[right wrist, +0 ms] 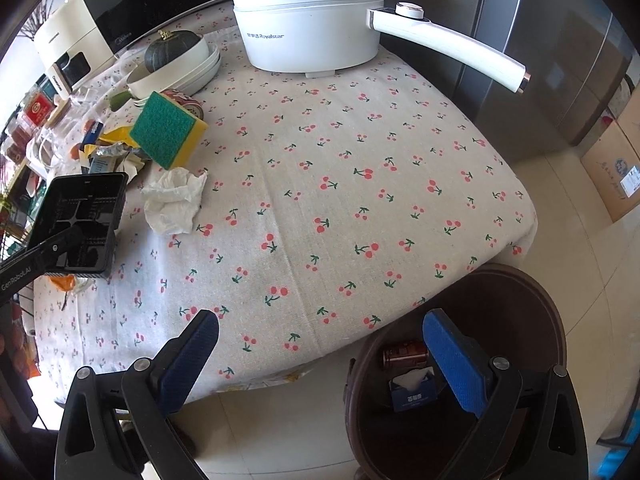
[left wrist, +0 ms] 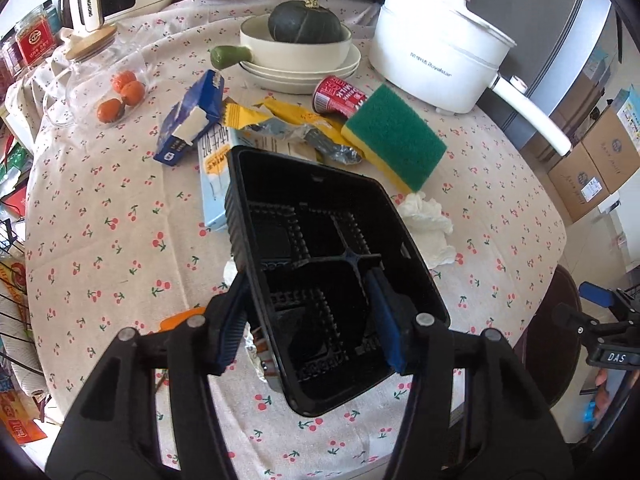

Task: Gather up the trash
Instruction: 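Grasp the black plastic tray with the left tool while the right tool grasps the white tissue, then carry the tissue over the bin with the right tool and release it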

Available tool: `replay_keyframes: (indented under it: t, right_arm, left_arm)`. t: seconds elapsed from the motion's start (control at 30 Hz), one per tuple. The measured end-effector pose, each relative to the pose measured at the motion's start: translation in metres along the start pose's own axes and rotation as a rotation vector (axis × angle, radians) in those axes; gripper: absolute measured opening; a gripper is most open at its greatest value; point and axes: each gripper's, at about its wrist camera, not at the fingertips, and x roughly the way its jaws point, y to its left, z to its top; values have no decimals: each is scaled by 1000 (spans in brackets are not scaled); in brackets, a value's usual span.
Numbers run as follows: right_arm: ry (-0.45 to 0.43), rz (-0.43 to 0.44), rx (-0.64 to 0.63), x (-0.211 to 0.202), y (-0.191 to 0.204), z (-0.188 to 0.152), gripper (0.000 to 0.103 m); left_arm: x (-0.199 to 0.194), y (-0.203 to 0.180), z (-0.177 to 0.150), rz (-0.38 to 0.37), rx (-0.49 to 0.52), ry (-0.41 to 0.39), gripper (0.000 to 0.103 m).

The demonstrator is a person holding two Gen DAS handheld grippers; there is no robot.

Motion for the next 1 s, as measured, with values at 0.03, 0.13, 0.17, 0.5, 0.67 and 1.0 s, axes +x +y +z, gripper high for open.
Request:
replay_keyframes:
  t: [0.03,0.13,0.17,0.5,0.67,1.0]
  right_arm:
    - [-4,7,-1,0,4,2,103]
    - [-19,26,-12,0,20,9,103]
    - [-22,31,-17,1,26,12,103]
    - [-24,75,-103,42,101,36,103]
    - [-43,44,-167,73,132,44,103]
    - [-111,22,-160,105,150,56,97]
  left_arm:
    - [-7,5,0,-10,-9,-16,58]
    - [-27,21,-2,-37,-42,-61,58]
    - [-33,27,-2,-42,-53,-74,58]
    - [-52,93,-17,-50,-174,-107,59]
    - [-49,116,-24,-65,-226,-80,59]
    - [-46,123,-24,-77,-239,-65,59]
